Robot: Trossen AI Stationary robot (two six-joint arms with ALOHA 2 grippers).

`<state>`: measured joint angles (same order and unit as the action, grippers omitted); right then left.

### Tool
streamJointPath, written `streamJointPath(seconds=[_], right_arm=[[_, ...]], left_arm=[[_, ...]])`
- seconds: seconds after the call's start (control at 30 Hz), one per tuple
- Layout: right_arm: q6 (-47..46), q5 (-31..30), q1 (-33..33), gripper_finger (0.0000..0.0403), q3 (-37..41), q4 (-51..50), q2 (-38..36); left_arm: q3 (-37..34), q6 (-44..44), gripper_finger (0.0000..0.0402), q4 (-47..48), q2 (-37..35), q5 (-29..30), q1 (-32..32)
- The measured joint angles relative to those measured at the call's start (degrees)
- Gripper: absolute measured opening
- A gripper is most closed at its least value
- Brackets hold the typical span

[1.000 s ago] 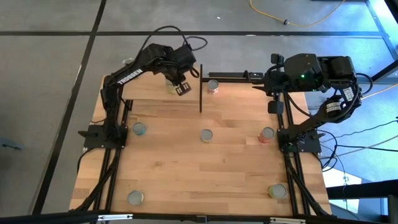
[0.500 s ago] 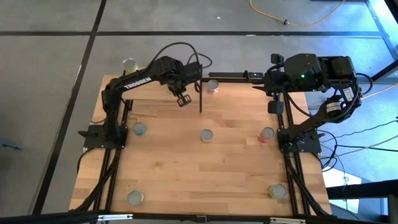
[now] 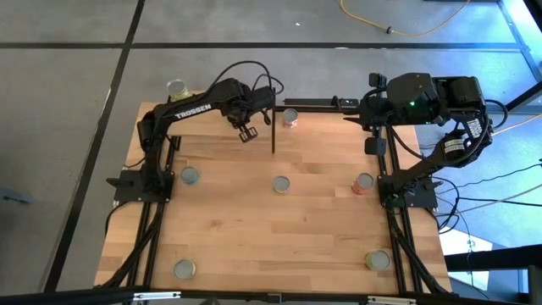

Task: Pick and place cans onto a shelf
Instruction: Put the canned carrots on the shelf

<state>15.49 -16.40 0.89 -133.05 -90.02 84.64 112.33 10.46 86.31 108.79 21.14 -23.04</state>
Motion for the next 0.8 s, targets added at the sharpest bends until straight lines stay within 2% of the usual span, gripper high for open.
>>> streamJointPath(seconds=[0.53, 0.8], right_arm=[[-0.02, 0.10, 0.00, 0.0048, 0.02, 0.00, 0.95], [-0.02, 0.04, 0.00, 0.0048, 0.02, 0.00, 1.25]], left_arm=[[0.00, -0.46, 0.0000, -0.01, 0.00, 3.98, -8.32], [2.16, -0.63, 0.0000, 0.07, -0.01, -2.03, -6.82]])
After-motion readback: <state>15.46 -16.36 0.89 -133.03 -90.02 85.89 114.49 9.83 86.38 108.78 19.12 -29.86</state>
